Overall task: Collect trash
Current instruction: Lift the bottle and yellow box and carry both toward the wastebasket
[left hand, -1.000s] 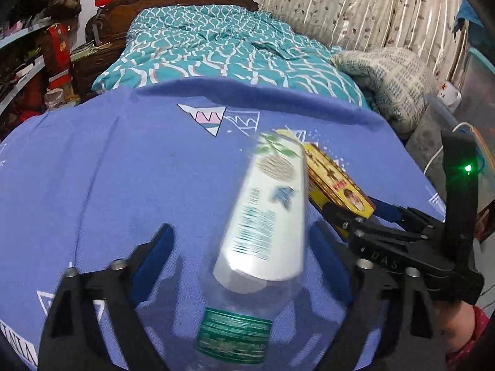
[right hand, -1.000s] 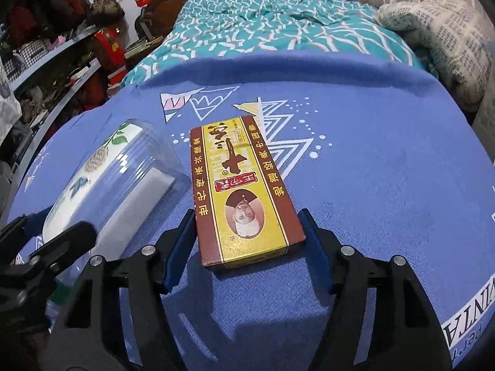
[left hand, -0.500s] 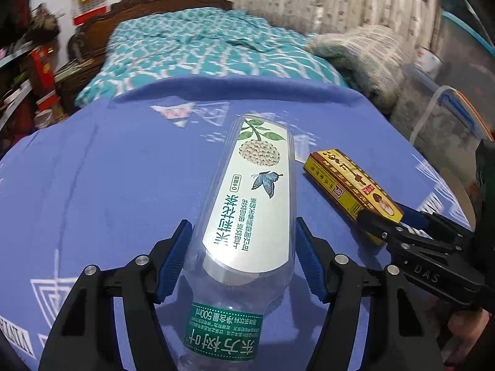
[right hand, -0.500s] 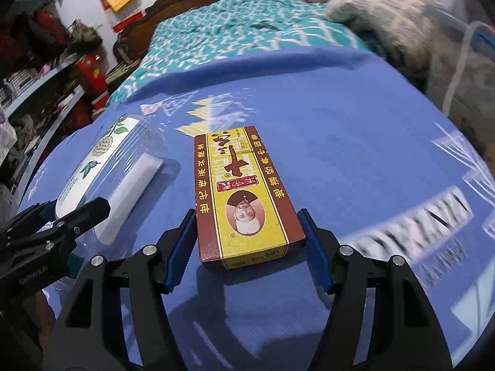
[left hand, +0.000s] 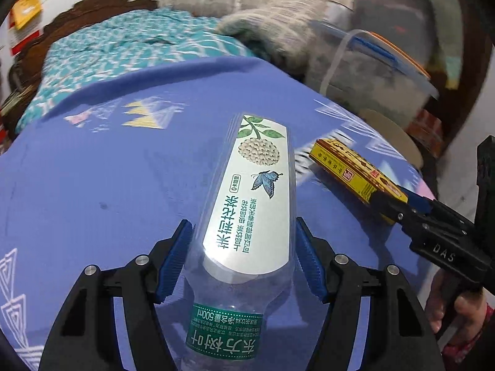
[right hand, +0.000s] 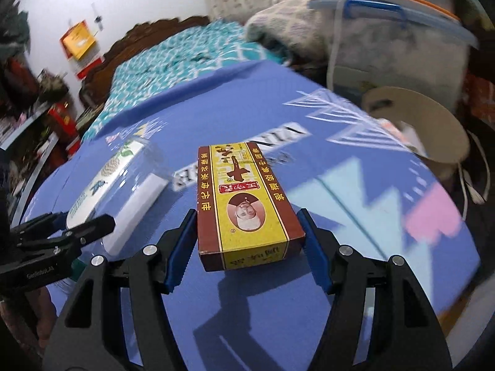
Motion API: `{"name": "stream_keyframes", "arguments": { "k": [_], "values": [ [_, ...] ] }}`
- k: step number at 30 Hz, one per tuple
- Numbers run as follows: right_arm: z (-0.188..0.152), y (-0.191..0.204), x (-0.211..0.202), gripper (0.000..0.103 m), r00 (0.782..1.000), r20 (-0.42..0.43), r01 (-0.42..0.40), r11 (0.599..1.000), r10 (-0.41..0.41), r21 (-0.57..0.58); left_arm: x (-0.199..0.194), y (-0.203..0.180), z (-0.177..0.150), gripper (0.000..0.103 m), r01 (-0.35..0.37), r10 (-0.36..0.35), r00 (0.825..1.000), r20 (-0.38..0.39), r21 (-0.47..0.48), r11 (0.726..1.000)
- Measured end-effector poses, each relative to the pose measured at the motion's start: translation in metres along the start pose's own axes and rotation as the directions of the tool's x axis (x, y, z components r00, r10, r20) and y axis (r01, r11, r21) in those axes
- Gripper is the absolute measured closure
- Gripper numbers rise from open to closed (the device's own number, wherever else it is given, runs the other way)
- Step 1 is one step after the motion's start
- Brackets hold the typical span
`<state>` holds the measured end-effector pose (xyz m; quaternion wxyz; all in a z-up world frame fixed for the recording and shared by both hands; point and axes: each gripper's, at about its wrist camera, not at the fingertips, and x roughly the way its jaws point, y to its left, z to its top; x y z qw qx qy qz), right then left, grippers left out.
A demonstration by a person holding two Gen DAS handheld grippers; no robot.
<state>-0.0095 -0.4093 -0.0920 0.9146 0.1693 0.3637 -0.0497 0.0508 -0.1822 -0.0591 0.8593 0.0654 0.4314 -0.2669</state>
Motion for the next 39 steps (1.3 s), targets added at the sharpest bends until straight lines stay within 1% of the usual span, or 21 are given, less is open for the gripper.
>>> {"name": "stream_keyframes", "arguments": {
  "k": [2,5,7,8,10,12,14,17,22,27,29,32,35,36,37,38,39],
  "values": [
    [-0.009,-0.008,-0.01,0.038,1.0,0.009,0.009,1.0,-0.009,0.023,0.001,-0.016,-0.003,0.041,0.043,-0.042,0.999,-0.016,0.023,0.999],
    [-0.023,-0.004,-0.019,0.037,1.0,0.016,0.016,1.0,-0.017,0.022,0.003,-0.035,-0.007,0.04,0.068,-0.067,0.998,-0.018,0.056,0.996],
    [-0.031,0.004,-0.022,0.036,1.0,0.019,0.024,1.0,-0.024,0.01,0.004,-0.042,-0.009,0.039,0.057,-0.057,0.998,-0.009,0.071,0.996],
    [-0.034,0.015,-0.019,0.031,0.999,0.018,0.027,1.0,-0.027,0.003,0.005,-0.043,-0.009,0.039,0.048,-0.048,0.999,-0.002,0.073,0.996],
    [-0.037,0.021,-0.018,0.025,1.0,0.014,0.019,1.0,-0.019,-0.009,0.007,-0.042,-0.009,0.038,0.043,-0.042,0.999,-0.007,0.066,0.997],
    [-0.04,0.024,-0.02,0.023,0.999,0.027,0.021,1.0,-0.021,-0.013,0.009,-0.035,-0.007,0.027,0.028,-0.027,1.0,-0.008,0.049,0.998],
    [-0.039,0.024,-0.023,0.019,0.999,0.04,0.019,1.0,-0.019,-0.008,0.007,-0.031,-0.006,0.026,0.03,-0.03,1.0,-0.003,0.037,0.999],
    [-0.039,0.02,-0.022,0.019,0.999,0.046,0.016,1.0,-0.016,0.003,0.005,-0.027,-0.004,0.021,0.013,-0.014,1.0,0.012,0.03,0.999],
    [-0.042,0.013,-0.014,0.019,0.999,0.041,0.032,0.999,-0.031,-0.006,0.003,-0.028,-0.006,0.019,0.01,-0.01,1.0,0.011,0.034,0.999],
    [-0.043,0.012,-0.018,0.018,0.996,0.064,0.059,0.998,-0.057,-0.033,-0.002,-0.028,-0.011,0.015,0.019,-0.02,1.0,0.018,0.039,0.999],
    [-0.044,0.013,-0.018,0.018,0.996,0.068,0.068,0.997,-0.064,-0.045,-0.001,-0.029,-0.012,0.015,0.006,-0.007,1.0,0.021,0.046,0.999],
    [-0.048,0.016,-0.017,0.018,0.994,0.077,0.077,0.995,-0.071,-0.068,0.001,-0.035,-0.013,0.014,-0.046,0.043,0.998,0.039,0.076,0.996],
    [-0.049,0.023,-0.018,0.018,0.993,0.094,0.084,0.99,-0.074,-0.11,0.003,-0.043,-0.013,0.015,-0.098,0.092,0.994,0.058,0.113,0.989],
    [-0.049,0.025,-0.017,0.018,0.992,0.099,0.09,0.988,-0.077,-0.126,0.004,-0.045,-0.014,0.019,-0.108,0.1,0.993,0.062,0.126,0.986],
    [-0.05,0.026,-0.016,0.021,0.992,0.1,0.097,0.986,-0.083,-0.138,0.005,-0.048,-0.014,0.024,-0.109,0.1,0.993,0.063,0.142,0.984],
    [-0.051,0.026,-0.012,0.037,0.992,0.093,0.102,0.984,-0.089,-0.147,0.007,-0.051,-0.015,0.037,-0.093,0.085,0.995,0.055,0.162,0.982],
    [-0.052,0.025,-0.009,0.038,0.993,0.08,0.101,0.983,-0.09,-0.151,0.009,-0.054,-0.015,0.041,-0.082,0.075,0.996,0.047,0.175,0.981]
  ]
}}
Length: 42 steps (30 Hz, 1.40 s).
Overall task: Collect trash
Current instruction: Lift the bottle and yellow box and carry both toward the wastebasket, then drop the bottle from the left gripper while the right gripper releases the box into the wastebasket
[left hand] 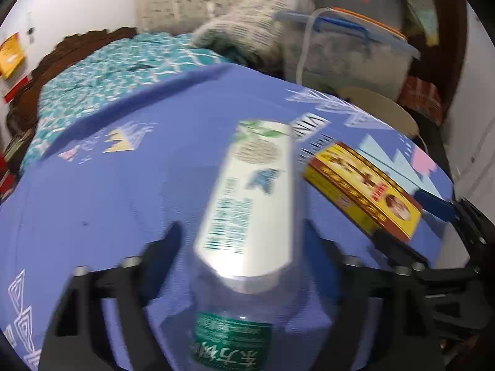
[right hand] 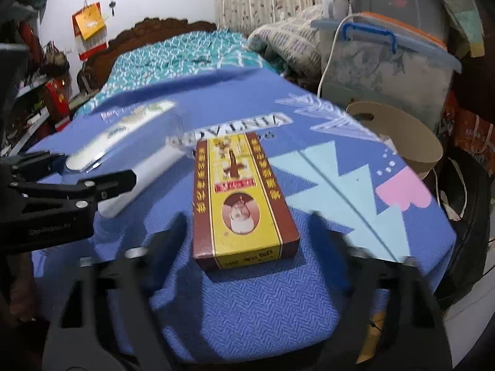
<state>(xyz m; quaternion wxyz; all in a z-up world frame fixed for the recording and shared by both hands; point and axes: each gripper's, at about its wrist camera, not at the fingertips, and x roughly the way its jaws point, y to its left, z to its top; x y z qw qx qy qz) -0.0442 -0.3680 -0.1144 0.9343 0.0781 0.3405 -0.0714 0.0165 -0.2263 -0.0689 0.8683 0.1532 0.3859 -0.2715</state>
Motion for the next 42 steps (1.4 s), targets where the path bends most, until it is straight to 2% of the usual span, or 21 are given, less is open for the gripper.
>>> {"name": "stream_keyframes", "arguments": {
  "k": [3,11,17,21,27,34,36,37,38,39,41,42],
  "values": [
    [-0.001,-0.002,0.003,0.039,1.0,-0.004,-0.004,1.0,0.004,-0.002,0.002,-0.008,0.002,0.044,-0.014,0.013,1.0,0.007,0.048,0.999],
    [0.013,-0.048,-0.003,0.039,0.999,0.05,0.003,0.991,-0.009,0.13,0.018,-0.019,0.04,0.044,0.146,-0.145,0.989,-0.029,0.03,0.989],
    [0.034,-0.112,-0.001,0.039,0.994,0.078,0.051,0.968,-0.072,0.246,0.041,-0.059,0.086,0.044,0.221,-0.219,0.975,-0.039,0.104,0.97],
    [0.052,-0.165,0.0,0.039,0.987,0.092,0.094,0.943,-0.13,0.319,0.066,-0.098,0.127,0.044,0.309,-0.3,0.951,-0.079,0.148,0.939],
    [0.078,-0.245,0.017,0.039,0.984,0.073,0.114,0.892,-0.162,0.438,0.119,-0.154,0.184,0.044,0.408,-0.384,0.909,-0.159,0.167,0.897],
    [0.092,-0.29,0.055,0.038,0.983,0.023,0.15,0.872,-0.182,0.467,0.183,-0.188,0.228,0.043,0.466,-0.433,0.872,-0.229,0.113,0.878],
    [0.096,-0.293,0.064,0.033,0.985,0.012,0.146,0.87,-0.172,0.47,0.196,-0.192,0.234,0.041,0.469,-0.438,0.869,-0.23,0.105,0.877],
    [0.098,-0.295,0.07,0.024,0.987,0.006,0.14,0.873,-0.161,0.468,0.206,-0.195,0.237,0.041,0.466,-0.434,0.87,-0.236,0.1,0.879],
    [0.1,-0.295,0.076,0.023,0.988,-0.003,0.136,0.873,-0.152,0.468,0.212,-0.198,0.239,0.031,0.463,-0.429,0.869,-0.246,0.099,0.881],
    [0.101,-0.294,0.077,0.023,0.989,-0.001,0.134,0.872,-0.151,0.47,0.218,-0.199,0.241,0.021,0.445,-0.411,0.876,-0.253,0.096,0.89],
    [0.101,-0.293,0.076,0.023,0.987,0.01,0.139,0.875,-0.162,0.464,0.218,-0.195,0.242,0.021,0.428,-0.399,0.886,-0.236,0.087,0.9],
    [0.1,-0.291,0.072,0.023,0.985,0.021,0.143,0.872,-0.172,0.468,0.215,-0.192,0.242,0.021,0.438,-0.411,0.883,-0.227,0.082,0.895]
  ]
}}
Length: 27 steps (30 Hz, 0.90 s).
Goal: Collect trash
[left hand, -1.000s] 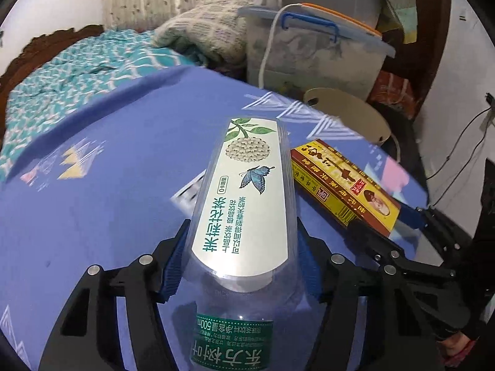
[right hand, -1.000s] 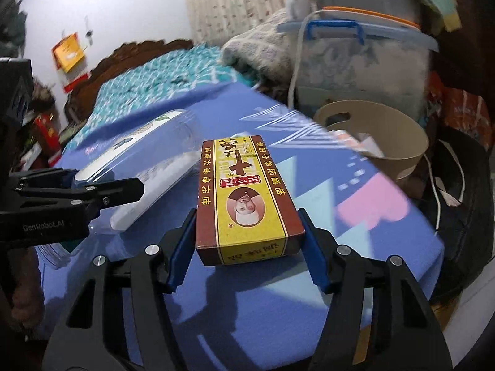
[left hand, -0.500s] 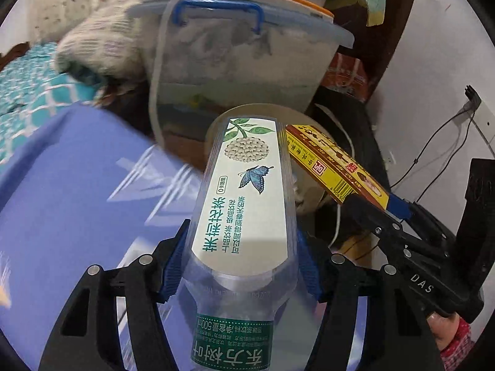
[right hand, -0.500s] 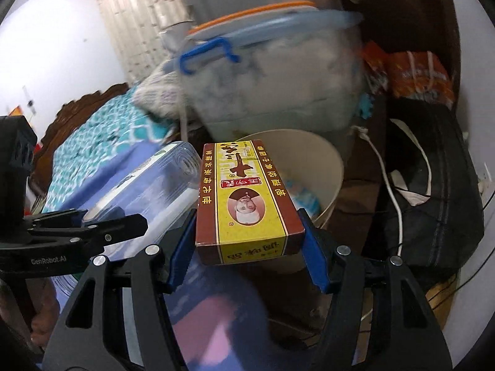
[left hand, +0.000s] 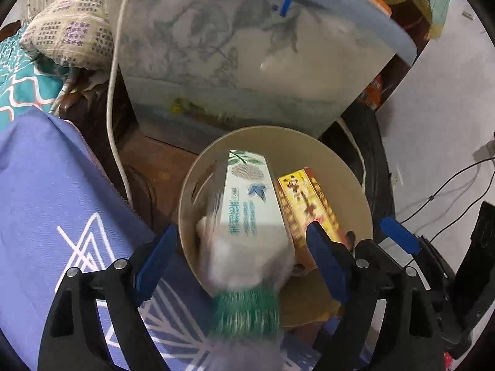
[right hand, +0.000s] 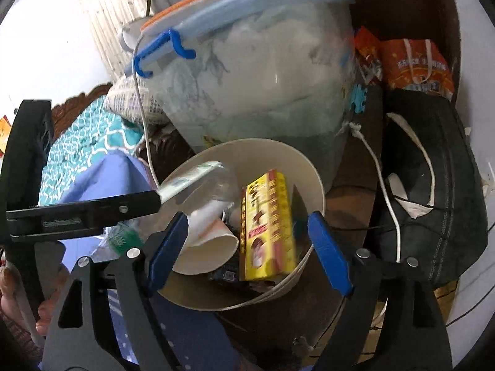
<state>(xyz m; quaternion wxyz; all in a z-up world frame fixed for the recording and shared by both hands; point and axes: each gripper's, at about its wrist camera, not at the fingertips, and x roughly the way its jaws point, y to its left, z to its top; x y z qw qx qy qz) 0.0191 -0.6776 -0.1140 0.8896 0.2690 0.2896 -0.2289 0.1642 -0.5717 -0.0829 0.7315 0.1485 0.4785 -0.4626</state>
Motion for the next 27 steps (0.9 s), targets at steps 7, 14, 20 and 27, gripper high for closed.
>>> {"name": "stream_keyframes", "arguments": {
  "k": [7,14,20,27],
  "values": [
    [-0.011,0.0,-0.043,0.023,0.998,0.068,-0.023,0.997,0.018,0.067,-0.053,0.005,-0.03,0.021,-0.065,0.064,0.992,0.104,0.005,0.998],
    [-0.054,0.027,-0.088,0.023,0.995,0.081,-0.061,0.995,0.055,0.077,-0.114,0.004,-0.087,0.021,-0.172,0.167,0.966,0.198,0.005,0.985],
    [-0.092,0.057,-0.124,0.023,0.993,0.073,-0.098,0.993,0.093,0.072,-0.159,0.005,-0.138,0.021,-0.227,0.221,0.945,0.242,-0.002,0.974],
    [-0.127,0.087,-0.16,0.023,0.991,0.049,-0.123,0.991,0.121,0.045,-0.195,0.003,-0.193,0.019,-0.242,0.236,0.933,0.272,-0.015,0.97]
  ]
}}
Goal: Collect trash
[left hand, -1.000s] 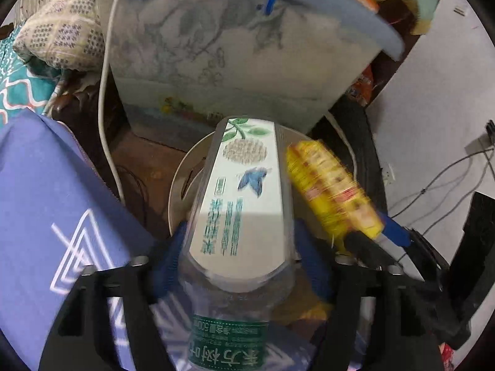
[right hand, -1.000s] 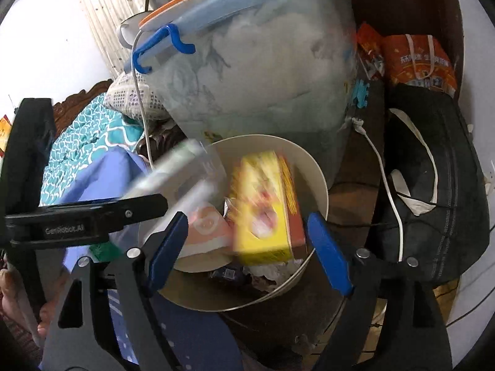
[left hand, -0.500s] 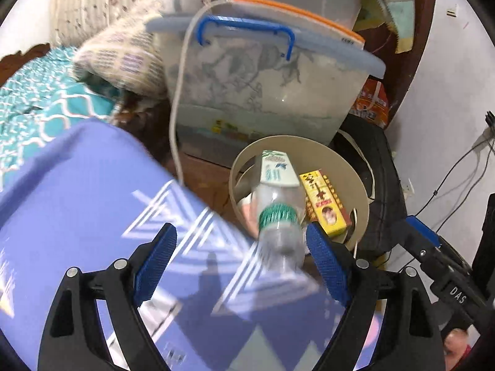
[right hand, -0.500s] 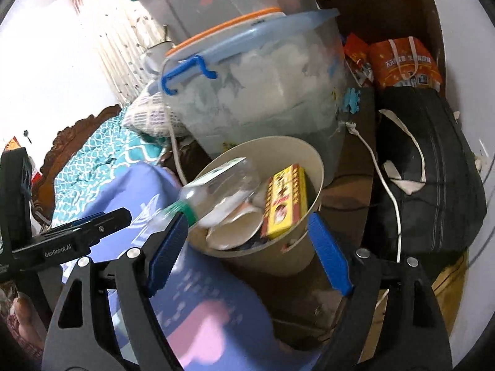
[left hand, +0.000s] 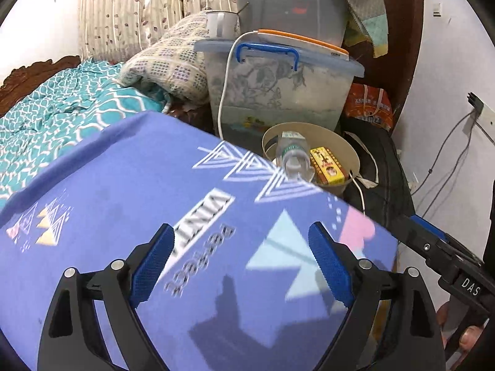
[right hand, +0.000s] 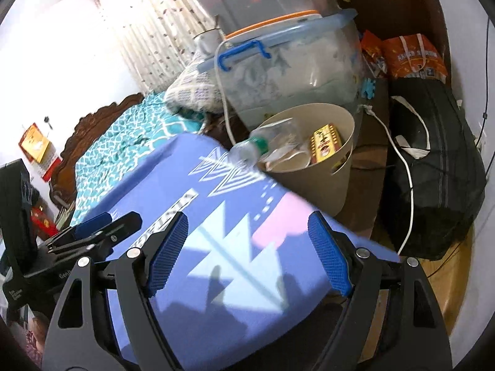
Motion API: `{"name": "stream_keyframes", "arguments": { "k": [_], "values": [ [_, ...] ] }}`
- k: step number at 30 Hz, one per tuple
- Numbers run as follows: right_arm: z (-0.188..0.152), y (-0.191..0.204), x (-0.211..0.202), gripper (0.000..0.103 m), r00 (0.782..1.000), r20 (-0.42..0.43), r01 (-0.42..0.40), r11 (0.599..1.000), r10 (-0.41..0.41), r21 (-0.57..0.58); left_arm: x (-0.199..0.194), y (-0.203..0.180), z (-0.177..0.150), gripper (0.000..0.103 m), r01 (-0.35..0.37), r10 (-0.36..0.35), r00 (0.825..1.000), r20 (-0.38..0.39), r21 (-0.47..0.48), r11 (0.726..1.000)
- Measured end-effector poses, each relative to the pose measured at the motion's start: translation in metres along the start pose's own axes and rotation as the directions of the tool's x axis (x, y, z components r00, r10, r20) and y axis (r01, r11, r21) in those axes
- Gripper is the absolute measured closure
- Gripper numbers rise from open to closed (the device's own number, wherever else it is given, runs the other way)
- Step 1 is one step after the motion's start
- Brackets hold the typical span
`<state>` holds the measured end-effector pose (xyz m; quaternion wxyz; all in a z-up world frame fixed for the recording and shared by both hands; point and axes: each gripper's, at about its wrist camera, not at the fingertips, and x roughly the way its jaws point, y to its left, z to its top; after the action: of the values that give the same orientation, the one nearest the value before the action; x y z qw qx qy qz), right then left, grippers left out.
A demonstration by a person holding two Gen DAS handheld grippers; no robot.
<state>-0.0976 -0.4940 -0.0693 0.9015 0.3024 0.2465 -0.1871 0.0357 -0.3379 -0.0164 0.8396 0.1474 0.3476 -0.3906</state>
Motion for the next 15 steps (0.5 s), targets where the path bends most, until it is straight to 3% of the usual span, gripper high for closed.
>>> {"name": "stream_keyframes", "arguments": {
  "k": [8,15],
  "values": [
    [-0.016,0.022,-0.042,0.022,1.0,0.023,-0.007,1.0,0.007,-0.016,-0.04,0.004,-0.033,0.012,0.002,-0.001,0.999,0.046,-0.02,1.0],
    [-0.021,0.029,-0.074,0.008,0.996,0.087,-0.007,1.0,0.006,0.019,-0.068,0.006,-0.05,0.009,-0.019,0.021,0.997,0.073,-0.028,0.999]
  ]
}}
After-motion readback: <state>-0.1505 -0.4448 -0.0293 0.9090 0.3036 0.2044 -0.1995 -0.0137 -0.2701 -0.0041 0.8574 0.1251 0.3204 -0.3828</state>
